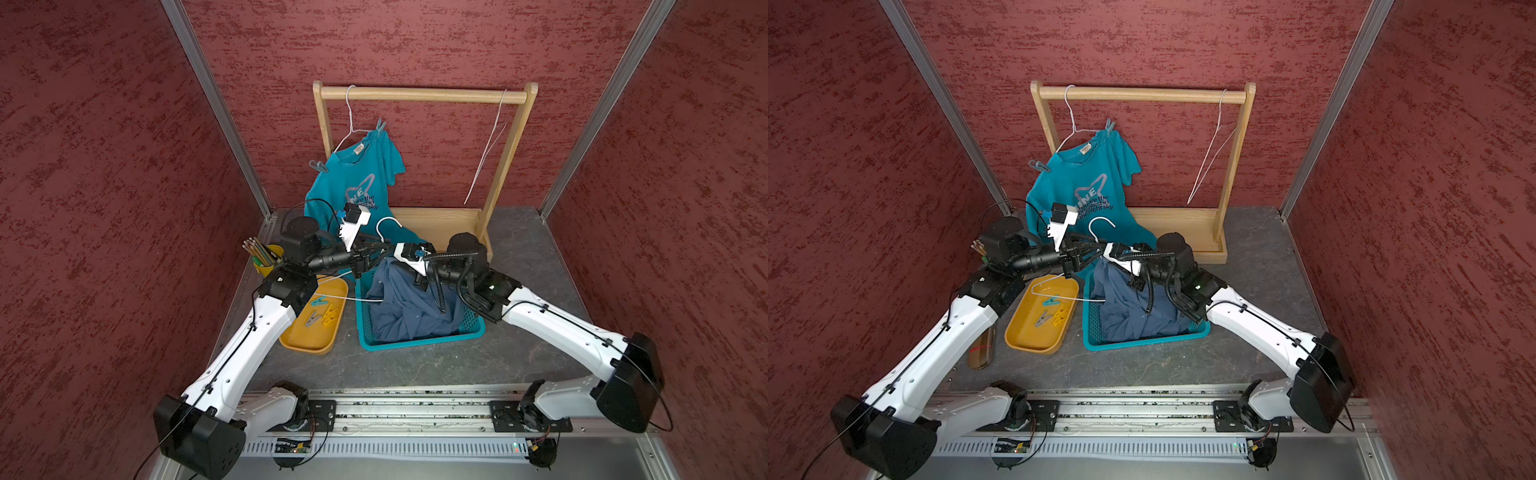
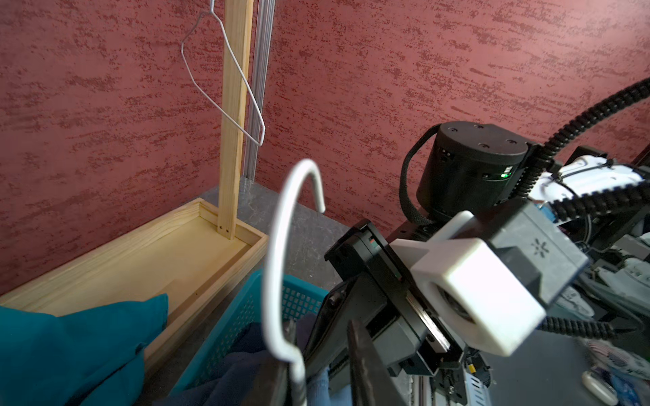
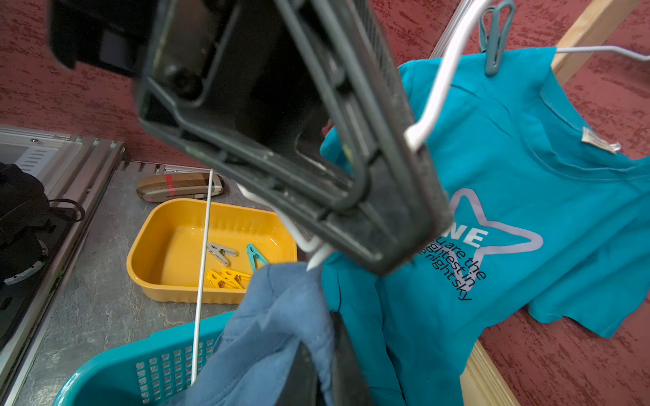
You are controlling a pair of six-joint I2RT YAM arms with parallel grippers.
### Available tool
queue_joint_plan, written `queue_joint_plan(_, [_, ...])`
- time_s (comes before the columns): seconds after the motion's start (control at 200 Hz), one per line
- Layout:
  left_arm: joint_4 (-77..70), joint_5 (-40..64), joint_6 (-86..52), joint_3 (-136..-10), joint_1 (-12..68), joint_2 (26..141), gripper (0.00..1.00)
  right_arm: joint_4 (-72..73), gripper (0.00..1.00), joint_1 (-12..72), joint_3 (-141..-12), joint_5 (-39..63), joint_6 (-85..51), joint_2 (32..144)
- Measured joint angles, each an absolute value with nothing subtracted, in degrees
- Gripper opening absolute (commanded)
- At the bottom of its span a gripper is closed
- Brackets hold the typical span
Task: Remove the clothespins securing t-shirts to the hanger
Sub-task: Remove the T-shirt from the hanger.
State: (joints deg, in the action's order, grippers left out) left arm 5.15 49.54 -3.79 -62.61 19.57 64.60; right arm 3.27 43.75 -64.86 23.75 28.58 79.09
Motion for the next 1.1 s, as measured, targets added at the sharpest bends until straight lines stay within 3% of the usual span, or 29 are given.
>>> queue_joint_plan(0.02, [5.30,49.36,-3.99,-62.59,19.55,64.60,0.00,3.27,0.00,43.75,-64.86,23.77,28.58,79.09])
queue_joint_plan(0.321, [8.47,46.41,-0.25,-62.59,19.70,61.95,0.00,3.99,0.06,44.40,-64.71,22.76,28.53,78.85])
queue_joint_plan(0.581, [12.93,43.18,3.40,-64.12,20.32,58.92,0.00,4.97,0.26,44.64,-63.53,19.81,28.73,77.62])
queue_joint_plan(1.102, [24.73,37.54,11.86,-71.83,20.56,55.88,0.00,3.44,0.29,44.47,-56.34,12.21,29.19,73.43])
